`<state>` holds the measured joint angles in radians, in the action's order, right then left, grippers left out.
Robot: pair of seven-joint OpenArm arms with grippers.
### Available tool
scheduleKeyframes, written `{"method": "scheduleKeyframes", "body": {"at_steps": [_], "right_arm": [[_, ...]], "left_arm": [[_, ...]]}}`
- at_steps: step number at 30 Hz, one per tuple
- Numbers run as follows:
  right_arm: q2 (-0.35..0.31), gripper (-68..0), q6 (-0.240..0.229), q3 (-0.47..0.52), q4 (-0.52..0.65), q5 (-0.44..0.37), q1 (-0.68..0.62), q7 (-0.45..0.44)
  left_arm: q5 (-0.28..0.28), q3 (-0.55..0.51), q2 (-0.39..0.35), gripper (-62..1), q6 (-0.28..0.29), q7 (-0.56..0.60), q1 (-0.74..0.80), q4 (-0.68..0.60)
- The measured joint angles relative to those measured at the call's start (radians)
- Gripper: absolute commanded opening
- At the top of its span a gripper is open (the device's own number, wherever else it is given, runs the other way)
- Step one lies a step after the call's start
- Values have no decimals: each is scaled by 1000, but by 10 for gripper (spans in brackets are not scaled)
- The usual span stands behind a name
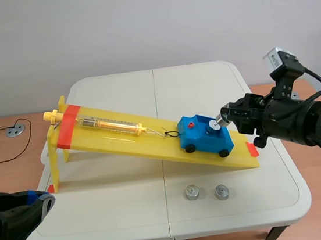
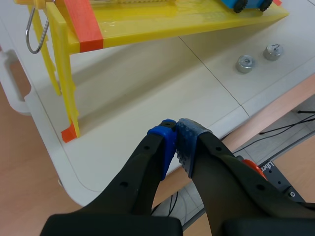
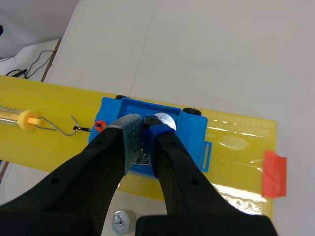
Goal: Place the four metal weights on the blue cart on the ramp.
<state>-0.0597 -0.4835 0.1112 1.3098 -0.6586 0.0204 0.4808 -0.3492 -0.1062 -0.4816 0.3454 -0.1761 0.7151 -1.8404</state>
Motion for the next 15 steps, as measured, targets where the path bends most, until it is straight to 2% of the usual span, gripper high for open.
{"method": "scheduleKeyframes", "body": {"at_steps": [15], "right_arm": [[2,-667,-3,-56,-74,5,35,0]], "left_arm": [[0,0,0,-582,0,0,0,0]]}}
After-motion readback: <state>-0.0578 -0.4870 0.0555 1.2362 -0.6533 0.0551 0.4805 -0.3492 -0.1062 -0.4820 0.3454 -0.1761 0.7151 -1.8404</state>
